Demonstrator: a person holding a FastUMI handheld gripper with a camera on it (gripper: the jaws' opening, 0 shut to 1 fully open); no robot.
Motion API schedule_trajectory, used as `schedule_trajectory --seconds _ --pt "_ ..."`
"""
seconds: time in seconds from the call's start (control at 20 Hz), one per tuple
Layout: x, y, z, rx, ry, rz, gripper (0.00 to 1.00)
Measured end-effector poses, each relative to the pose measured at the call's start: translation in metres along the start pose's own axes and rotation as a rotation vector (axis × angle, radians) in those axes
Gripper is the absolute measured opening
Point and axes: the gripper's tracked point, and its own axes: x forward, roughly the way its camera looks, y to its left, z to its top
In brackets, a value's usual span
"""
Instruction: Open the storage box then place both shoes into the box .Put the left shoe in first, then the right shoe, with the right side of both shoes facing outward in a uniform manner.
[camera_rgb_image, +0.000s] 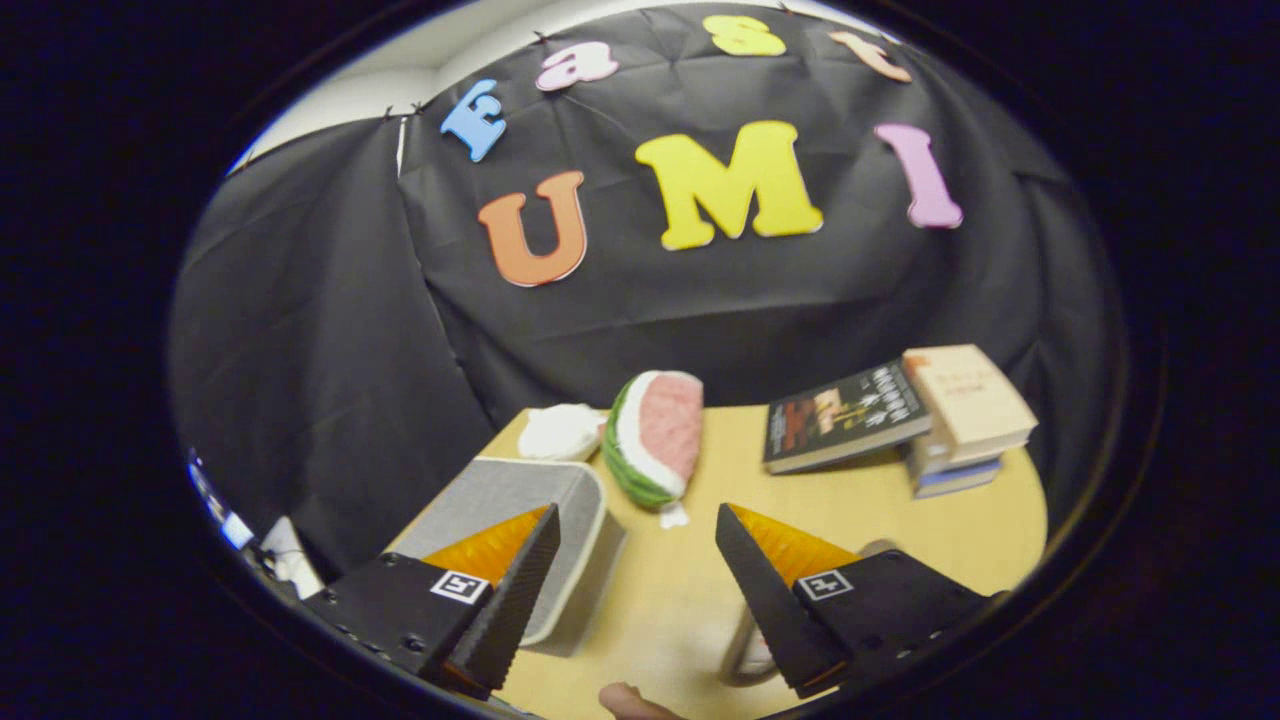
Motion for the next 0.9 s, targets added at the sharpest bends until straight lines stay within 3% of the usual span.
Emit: schedule_trajectory --seconds 0.3,0.5,0.7,0.9 --pt "0.062 0.031 -0.049 0.215 0.234 0.250 0.96" --pt "0.088 0.034 -0.078 0.338 0.356 0.335 0.96" --pt "0.096 0.038 -0.081 0.454 0.382 0.404 0.96" --pt "0.092 0.052 -0.087 0.525 0.427 0.469 0.78"
